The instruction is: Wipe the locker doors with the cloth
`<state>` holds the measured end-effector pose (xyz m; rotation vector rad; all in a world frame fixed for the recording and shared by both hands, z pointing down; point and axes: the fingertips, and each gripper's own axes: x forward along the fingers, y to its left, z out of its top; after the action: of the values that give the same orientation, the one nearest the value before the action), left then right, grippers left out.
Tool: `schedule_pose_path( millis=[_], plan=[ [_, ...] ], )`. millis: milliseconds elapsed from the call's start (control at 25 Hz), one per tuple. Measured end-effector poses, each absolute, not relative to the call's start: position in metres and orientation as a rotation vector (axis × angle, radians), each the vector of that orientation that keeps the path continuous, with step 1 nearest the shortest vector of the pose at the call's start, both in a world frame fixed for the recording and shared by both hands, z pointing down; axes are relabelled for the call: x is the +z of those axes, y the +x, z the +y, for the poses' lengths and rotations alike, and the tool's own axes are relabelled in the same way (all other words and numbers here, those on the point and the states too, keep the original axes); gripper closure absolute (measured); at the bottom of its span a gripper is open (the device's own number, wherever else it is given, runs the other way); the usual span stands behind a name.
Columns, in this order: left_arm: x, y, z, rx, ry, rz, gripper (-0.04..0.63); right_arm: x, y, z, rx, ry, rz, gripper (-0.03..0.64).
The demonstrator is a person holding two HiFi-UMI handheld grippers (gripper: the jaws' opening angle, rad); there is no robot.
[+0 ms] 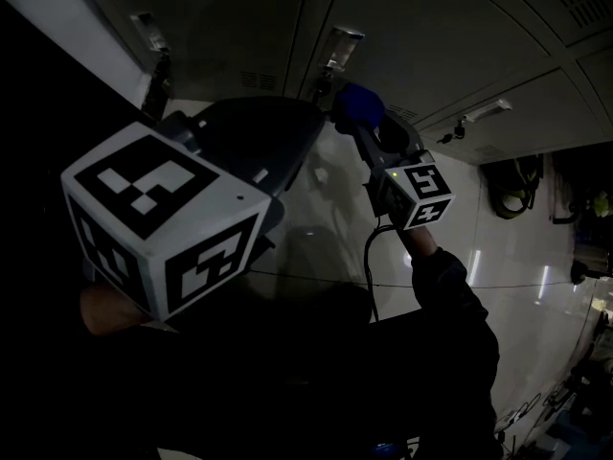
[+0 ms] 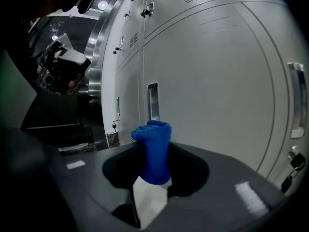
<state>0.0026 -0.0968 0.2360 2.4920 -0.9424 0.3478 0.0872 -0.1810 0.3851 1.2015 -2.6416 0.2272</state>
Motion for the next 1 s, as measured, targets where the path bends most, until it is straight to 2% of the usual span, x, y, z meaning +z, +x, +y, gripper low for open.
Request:
schedule_pose_path(
  millis=[440, 1000],
  plan=[
    [0.24, 0.002, -0.095, 0.359, 2.48, -0.936, 0.615, 0.398, 0.061, -0.203, 0.321, 1.154, -2.699, 0.486],
    [0.243, 0.005, -0.096, 0.377, 2.472, -0.938, 0.615, 0.406, 0.111, -0.215, 0.313, 1.315, -2.608, 0.486]
  ],
)
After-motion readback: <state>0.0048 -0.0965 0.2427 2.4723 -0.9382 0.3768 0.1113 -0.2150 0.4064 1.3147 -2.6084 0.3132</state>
